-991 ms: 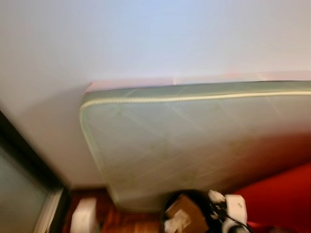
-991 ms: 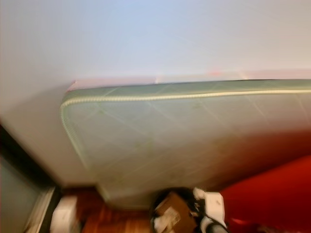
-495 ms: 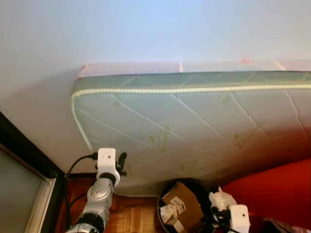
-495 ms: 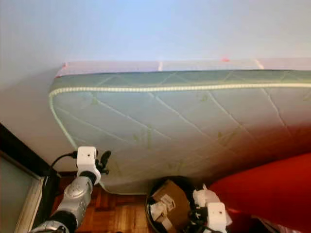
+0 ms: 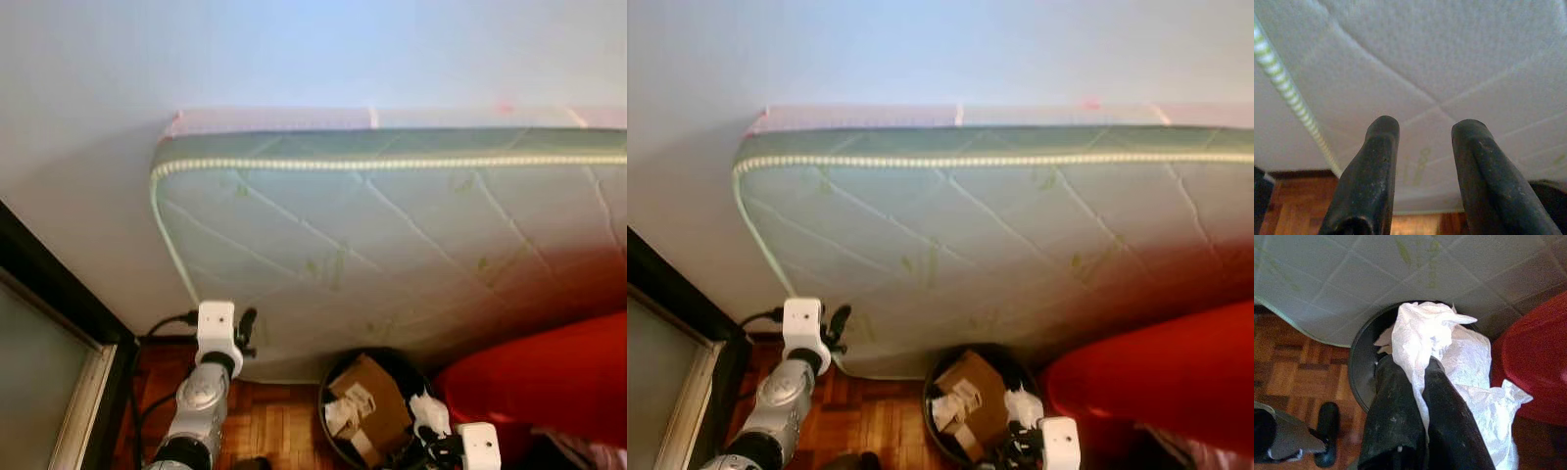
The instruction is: Clean up the room
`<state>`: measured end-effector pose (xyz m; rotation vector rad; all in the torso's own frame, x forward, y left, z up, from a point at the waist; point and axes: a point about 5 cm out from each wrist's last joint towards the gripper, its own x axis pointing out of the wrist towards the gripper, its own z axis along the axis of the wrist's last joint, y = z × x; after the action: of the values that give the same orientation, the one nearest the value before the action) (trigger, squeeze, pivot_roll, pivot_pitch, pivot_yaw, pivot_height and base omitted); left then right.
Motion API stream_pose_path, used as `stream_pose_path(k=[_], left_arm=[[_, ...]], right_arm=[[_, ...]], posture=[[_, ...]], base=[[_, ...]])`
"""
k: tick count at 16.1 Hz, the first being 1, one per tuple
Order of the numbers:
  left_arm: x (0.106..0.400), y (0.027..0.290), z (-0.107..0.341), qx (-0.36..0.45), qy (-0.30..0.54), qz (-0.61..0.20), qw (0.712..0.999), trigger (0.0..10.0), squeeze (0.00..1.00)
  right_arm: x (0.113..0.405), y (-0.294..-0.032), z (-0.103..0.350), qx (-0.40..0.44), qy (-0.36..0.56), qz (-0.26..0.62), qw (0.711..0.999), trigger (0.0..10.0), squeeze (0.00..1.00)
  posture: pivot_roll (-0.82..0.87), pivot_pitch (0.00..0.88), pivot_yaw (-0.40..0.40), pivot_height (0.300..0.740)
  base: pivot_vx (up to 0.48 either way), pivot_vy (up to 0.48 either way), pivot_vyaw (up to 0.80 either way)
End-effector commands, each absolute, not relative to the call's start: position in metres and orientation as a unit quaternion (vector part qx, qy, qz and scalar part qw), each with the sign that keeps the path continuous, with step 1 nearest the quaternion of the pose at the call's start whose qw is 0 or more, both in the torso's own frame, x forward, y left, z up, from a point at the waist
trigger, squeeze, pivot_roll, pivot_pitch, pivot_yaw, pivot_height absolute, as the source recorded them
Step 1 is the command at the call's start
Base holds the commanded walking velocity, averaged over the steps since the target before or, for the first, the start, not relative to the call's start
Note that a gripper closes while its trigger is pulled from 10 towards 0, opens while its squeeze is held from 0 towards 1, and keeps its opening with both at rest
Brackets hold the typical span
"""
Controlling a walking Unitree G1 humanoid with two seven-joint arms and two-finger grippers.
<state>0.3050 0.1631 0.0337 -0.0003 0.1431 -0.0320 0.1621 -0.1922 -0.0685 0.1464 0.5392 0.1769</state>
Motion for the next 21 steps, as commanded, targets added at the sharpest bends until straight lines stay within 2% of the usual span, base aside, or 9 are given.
stream_pose_path(k=[1, 9, 10, 11, 15, 21], left_arm=[[0.304, 0.160, 0.034, -0.006, 0.066, -0.017, 0.998, 10.0, 0.00], [0.307, 0.159, 0.051, -0.004, 0.028, -0.024, 0.999, 10.0, 0.00], [0.306, 0.160, 0.051, -0.003, 0.028, -0.023, 0.999, 10.0, 0.00], [0.305, 0.161, 0.051, -0.002, 0.028, -0.022, 0.999, 10.0, 0.00], [0.300, 0.162, 0.051, 0.001, 0.030, -0.019, 0.999, 10.0, 0.00], [0.290, 0.164, 0.049, 0.003, 0.037, -0.013, 0.999, 10.0, 0.00]], right_arm=[[0.153, -0.195, -0.071, 0.083, 0.270, 0.077, 0.956, 10.0, 0.00], [0.147, -0.191, -0.070, 0.130, 0.237, 0.081, 0.959, 10.0, 0.00], [0.262, -0.155, -0.012, 0.104, 0.141, 0.113, 0.978, 10.0, 0.00], [0.309, -0.134, 0.028, 0.087, 0.099, 0.125, 0.983, 10.0, 0.00], [0.326, -0.130, 0.039, 0.067, 0.115, 0.097, 0.986, 10.0, 0.00], [0.321, -0.119, 0.028, 0.045, 0.167, 0.110, 0.979, 10.0, 0.00]], posture=[[0.02, 0.184, -0.052, 0.671], [0.06, 0.232, -0.047, 0.671], [0.07, 0.237, -0.047, 0.671], [0.07, 0.243, -0.046, 0.671], [0.10, 0.259, -0.050, 0.671], [0.11, 0.292, -0.061, 0.671]], base=[[0.000, 0.000, 0.00], [0.000, 0.000, 0.00], [0.000, 0.000, 0.00], [0.000, 0.000, 0.00], [0.000, 0.000, 0.00], [0.000, 0.000, 0.00]])
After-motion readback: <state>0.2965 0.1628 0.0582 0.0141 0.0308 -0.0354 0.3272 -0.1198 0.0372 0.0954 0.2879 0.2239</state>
